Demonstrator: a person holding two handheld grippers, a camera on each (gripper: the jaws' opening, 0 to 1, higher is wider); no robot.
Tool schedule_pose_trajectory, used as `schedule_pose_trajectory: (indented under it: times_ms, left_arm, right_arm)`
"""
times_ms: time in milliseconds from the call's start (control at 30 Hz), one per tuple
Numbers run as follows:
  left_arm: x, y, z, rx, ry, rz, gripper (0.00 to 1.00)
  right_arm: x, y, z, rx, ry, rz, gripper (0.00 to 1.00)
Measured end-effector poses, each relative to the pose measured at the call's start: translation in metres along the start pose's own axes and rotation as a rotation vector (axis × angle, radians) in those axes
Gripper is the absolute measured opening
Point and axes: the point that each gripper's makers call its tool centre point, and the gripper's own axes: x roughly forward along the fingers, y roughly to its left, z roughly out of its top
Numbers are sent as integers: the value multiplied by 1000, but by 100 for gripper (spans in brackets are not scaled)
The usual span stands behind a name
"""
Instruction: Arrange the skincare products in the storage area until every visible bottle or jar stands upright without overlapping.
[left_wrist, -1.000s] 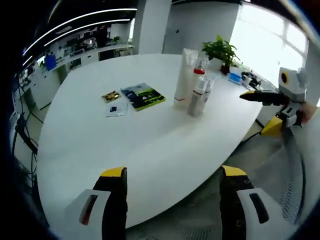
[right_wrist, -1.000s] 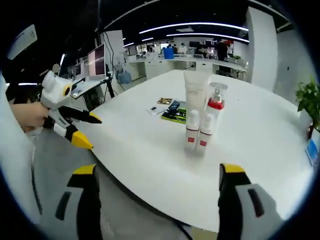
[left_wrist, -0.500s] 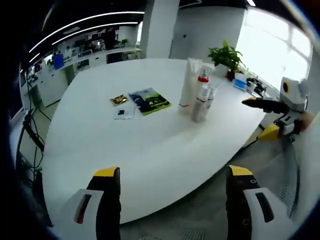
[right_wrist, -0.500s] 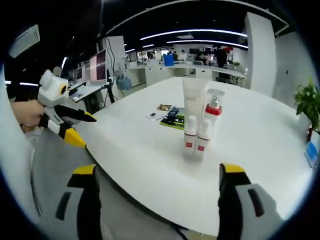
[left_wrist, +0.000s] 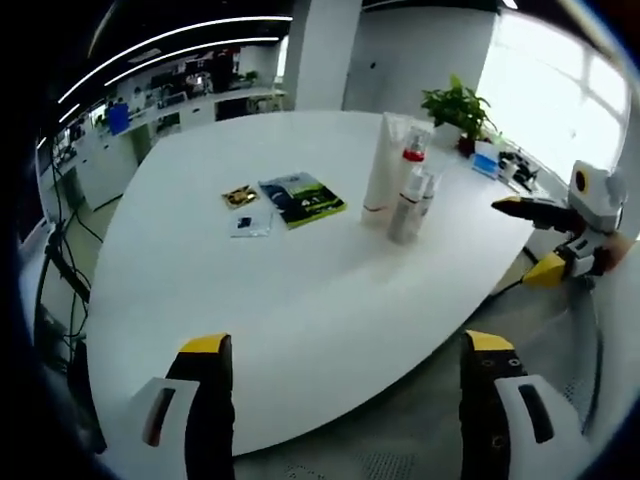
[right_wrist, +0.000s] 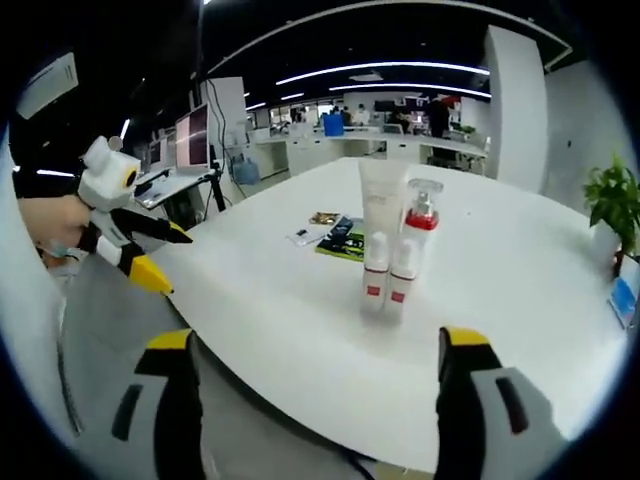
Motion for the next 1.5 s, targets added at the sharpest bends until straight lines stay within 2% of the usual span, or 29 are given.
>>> schedule_pose_trajectory:
  times_ms: [267, 467, 700, 900, 1067, 1300, 1500]
  left_arm:
    - [30, -1, 29, 51, 8, -29, 95]
    - [58, 0, 40, 70, 38, -41, 95]
    - [87, 13, 54, 41, 63, -22, 96]
    - [107, 23, 76, 40, 61, 1, 96]
    - [133, 29, 96, 35, 56, -2, 95]
    - [167, 46, 113, -6, 78, 13, 94]
    - [195, 50, 126, -27, 98, 14, 95]
  right_arm:
    - [1, 0, -2, -68, 4, -16, 100]
    - [0, -6, -1, -31, -13, -23, 100]
    - [-1, -14, -1, 33, -25, -40, 100]
    - [-2, -14, -2, 19, -13, -56, 100]
    - [-2, -15, -2, 9, -4, -72, 99]
    - [-3, -17, -3, 21, 6, -88, 99]
    - [-3, -20, -4, 44, 10, -105, 99]
